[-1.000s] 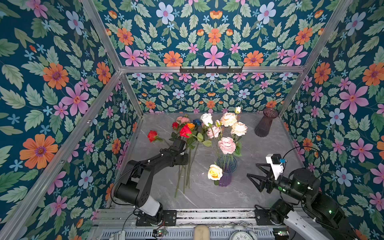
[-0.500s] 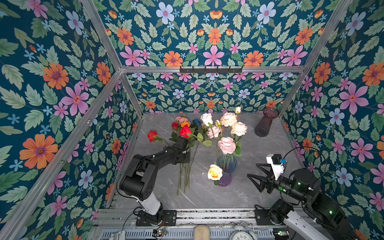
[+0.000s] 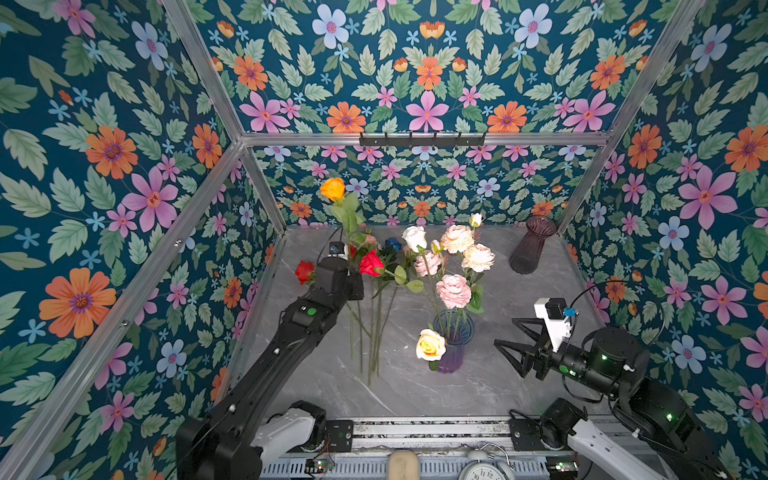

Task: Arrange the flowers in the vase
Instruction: 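Raise the yellow rose with the left gripper while the right gripper reaches its stem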

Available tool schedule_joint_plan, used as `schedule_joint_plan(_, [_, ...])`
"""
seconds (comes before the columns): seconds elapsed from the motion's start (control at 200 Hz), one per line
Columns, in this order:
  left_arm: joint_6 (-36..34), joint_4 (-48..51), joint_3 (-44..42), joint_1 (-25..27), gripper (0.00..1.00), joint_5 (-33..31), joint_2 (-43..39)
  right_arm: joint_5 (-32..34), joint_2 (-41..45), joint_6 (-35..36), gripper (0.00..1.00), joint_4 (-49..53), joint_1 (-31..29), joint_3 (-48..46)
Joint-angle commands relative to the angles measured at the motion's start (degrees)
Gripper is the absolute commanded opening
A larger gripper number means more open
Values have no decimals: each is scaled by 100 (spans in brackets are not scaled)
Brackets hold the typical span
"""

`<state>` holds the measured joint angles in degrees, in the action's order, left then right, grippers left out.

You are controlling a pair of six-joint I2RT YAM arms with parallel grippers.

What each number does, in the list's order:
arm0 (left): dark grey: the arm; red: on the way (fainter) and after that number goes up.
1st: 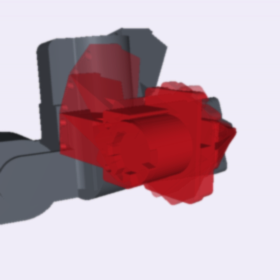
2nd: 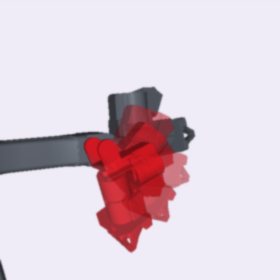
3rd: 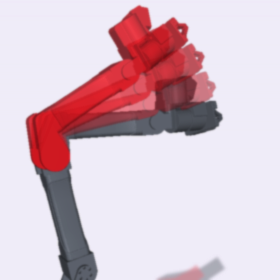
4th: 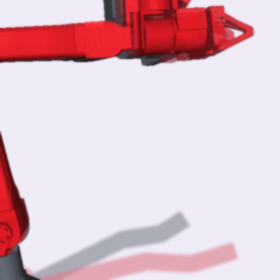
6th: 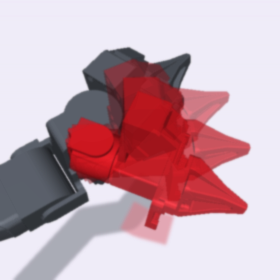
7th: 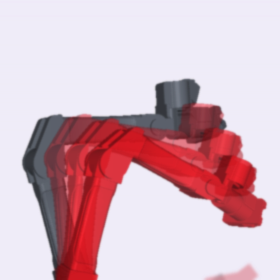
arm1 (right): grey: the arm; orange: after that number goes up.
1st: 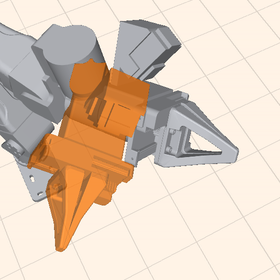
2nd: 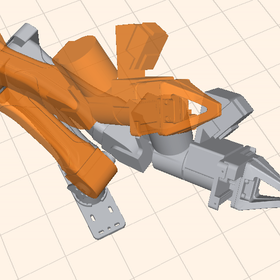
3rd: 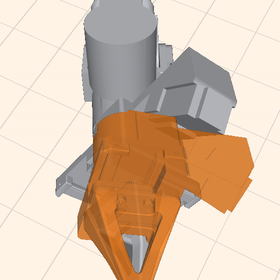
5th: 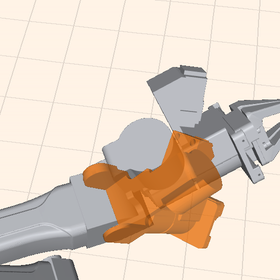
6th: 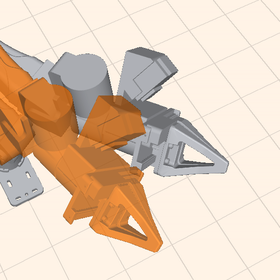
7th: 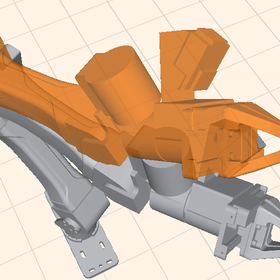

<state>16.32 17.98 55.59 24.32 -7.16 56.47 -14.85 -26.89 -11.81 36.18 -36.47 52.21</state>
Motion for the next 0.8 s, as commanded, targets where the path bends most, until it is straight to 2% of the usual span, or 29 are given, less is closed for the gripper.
schedule_joint_plan(0.0, [-167,-525,148,-6,0,307,-1032,-155,-472,280,90,-120,-5,488])
schedule_joint_plan(0.035, [-176,-773,174,1,0,464,-1405,-177,-672,300,90,-101,-7,670])
schedule_joint_plan(0.085, [-291,-1270,199,-5,0,1038,-1819,-334,-878,324,91,-156,-9,870])
schedule_joint_plan(0.165, [-419,-2058,371,-4,0,2591,-2015,-760,-1089,297,94,-416,-8,1088])
schedule_joint_plan(0.2, [-347,-2319,568,-6,0,3518,-1863,-932,-1177,247,95,-584,-8,1164])
schedule_joint_plan(0.27, [374,-2923,1038,3,0,5240,-1262,-1455,-1444,190,95,-852,-6,1418])
schedule_joint_plan(0.325, [1259,-3700,1240,20,0,5957,-863,-1941,-1716,164,93,-1001,-1,1694])
schedule_joint_plan(0.4, [2162,-4955,1051,68,0,6253,-696,-2745,-2088,37,88,-1267,-3,2117])
schedule_joint_plan(0.455, [2434,-5234,1033,82,0,6315,-628,-3082,-2333,-86,85,-1450,-2,2480])
schedule_joint_plan(0.655, [2422,-5148,1054,213,0,6446,-451,-3510,-3555,71,83,-1368,-6,4239])
schedule_joint_plan(0.795, [2335,-5013,1053,266,0,6477,-384,-3372,-4436,382,82,-1342,-6,5196])
